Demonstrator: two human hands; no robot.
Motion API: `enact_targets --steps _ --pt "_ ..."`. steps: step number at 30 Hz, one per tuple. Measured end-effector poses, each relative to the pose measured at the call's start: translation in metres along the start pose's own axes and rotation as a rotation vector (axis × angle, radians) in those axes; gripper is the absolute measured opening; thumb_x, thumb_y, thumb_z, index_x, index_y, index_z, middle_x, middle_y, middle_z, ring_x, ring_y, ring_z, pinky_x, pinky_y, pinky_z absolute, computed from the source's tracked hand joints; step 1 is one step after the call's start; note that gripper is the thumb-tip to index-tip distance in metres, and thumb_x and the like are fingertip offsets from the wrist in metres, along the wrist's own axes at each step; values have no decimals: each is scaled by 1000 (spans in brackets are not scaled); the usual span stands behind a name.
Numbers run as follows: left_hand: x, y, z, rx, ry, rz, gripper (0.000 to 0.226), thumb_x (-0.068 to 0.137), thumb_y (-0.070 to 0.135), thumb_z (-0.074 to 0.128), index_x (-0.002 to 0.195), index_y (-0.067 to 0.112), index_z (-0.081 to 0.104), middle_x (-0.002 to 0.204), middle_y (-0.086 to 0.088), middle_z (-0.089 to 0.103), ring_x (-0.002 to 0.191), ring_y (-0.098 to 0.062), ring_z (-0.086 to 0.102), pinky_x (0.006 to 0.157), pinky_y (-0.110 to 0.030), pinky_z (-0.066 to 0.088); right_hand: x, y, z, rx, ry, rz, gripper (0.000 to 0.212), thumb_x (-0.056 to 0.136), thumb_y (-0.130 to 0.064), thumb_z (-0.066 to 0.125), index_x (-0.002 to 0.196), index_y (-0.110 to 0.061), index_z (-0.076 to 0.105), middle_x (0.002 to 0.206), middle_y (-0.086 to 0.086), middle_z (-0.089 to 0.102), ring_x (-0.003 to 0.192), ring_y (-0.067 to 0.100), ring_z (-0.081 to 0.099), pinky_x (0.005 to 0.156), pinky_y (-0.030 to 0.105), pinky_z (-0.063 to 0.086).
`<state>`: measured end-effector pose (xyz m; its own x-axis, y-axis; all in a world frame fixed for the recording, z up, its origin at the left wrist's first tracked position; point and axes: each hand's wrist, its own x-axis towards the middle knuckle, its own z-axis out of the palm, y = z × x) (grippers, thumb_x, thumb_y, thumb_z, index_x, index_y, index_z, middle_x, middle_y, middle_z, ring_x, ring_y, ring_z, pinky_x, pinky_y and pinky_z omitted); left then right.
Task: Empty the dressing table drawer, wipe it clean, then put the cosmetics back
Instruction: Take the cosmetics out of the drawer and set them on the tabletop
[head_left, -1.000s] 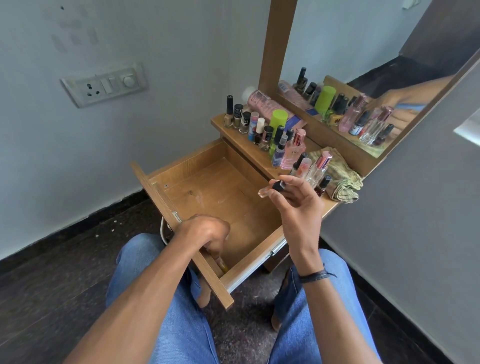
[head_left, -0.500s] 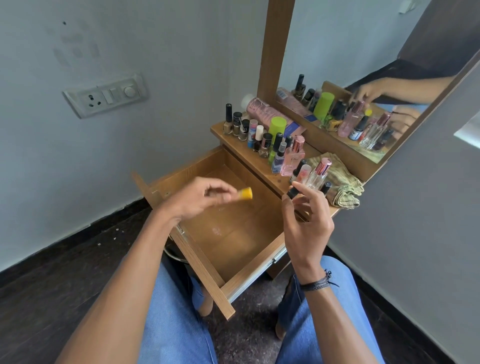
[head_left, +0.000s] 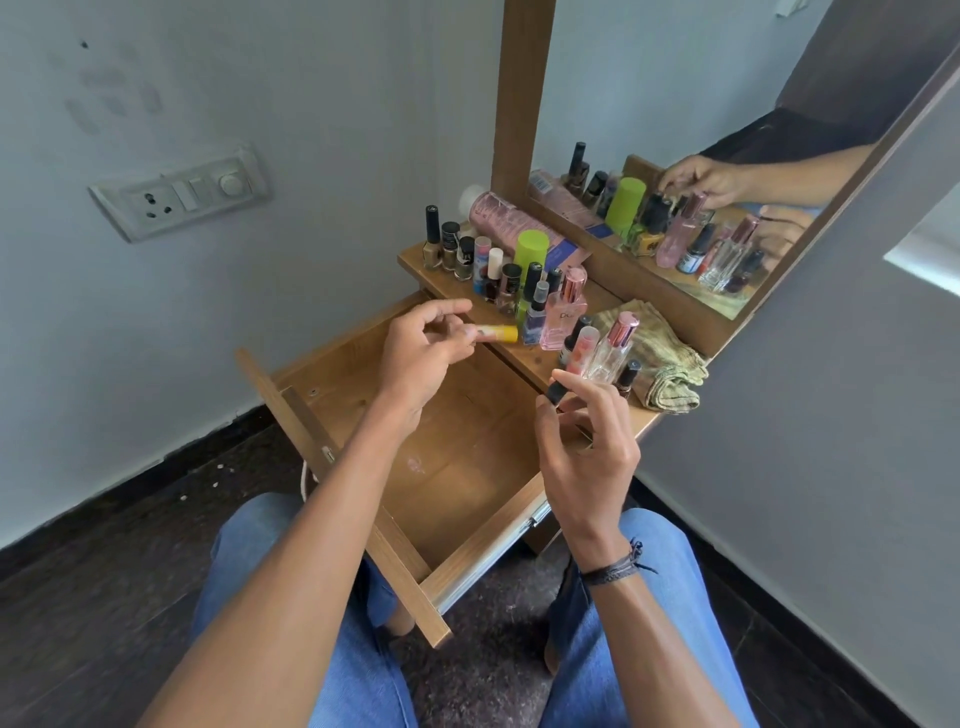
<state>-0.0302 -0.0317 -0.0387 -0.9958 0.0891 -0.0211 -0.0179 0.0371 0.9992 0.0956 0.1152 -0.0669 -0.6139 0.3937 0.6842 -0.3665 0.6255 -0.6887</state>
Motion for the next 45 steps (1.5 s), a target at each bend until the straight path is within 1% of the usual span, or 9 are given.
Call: enact_targets --steps 8,11,16,20,23,27,36,40,45 --pt "2 0 -10 -176 135 27 37 87 1 75 119 20 73 97 1 72 109 -21 69 105 -43 53 2 6 0 1 13 -5 23 91 -7 69 114 -8 70 99 -7 63 80 10 59 64 45 55" --pt "2 7 -5 -160 162 131 39 87 -1 75 122 15 70 97 1 73 99 -9 70 96 -29 56 1 7 0 3 18 -3 23 91 -7 69 114 -8 70 98 -4 64 78 13 60 63 46 55" --pt "1 8 17 23 137 300 42 86 1 75 123 17 66 103 -1 73 99 -10 70 89 -24 57 2 5 -1 -14 50 -19 24 89 -3 70 113 -7 71 99 -11 61 79 12 58 64 47 53" --pt "4 3 31 154 109 424 41 88 -2 73 125 13 66 102 2 72 92 -6 70 85 -21 58 3 4 -7 -78 105 -32 21 89 -4 69 110 -4 71 97 -1 65 77 26 60 75 26 51" --pt "8 0 35 206 110 452 38 90 1 73 126 13 67 102 7 72 94 -9 70 87 -25 59 5 6 -8 -96 136 -21 22 87 -1 69 110 -2 71 99 4 66 77 27 61 79 19 48" --pt "11 -2 40 210 97 458 41 90 0 73 128 12 66 105 12 70 96 -7 70 89 -27 59 6 11 -9 -86 159 -20 25 87 2 72 111 -3 70 104 1 65 79 28 62 72 31 54" --pt "15 -19 42 305 90 437 49 87 1 76 130 19 62 115 1 71 100 -10 68 87 -27 59 6 15 -10 -78 149 -10 25 86 2 73 110 -3 70 101 5 66 77 29 62 70 30 53" --pt "20 -26 44 336 116 437 51 85 -2 76 130 15 61 117 0 70 103 -12 68 86 -35 61 7 15 -11 -77 151 -19 28 85 4 73 112 -5 70 102 1 65 79 30 62 72 25 53" --pt "23 -32 45 319 145 419 48 85 -4 75 128 14 60 116 -1 68 102 -12 68 83 -33 62 7 22 -11 -53 195 5 28 85 5 73 112 -1 69 103 8 65 77 30 62 66 37 56"
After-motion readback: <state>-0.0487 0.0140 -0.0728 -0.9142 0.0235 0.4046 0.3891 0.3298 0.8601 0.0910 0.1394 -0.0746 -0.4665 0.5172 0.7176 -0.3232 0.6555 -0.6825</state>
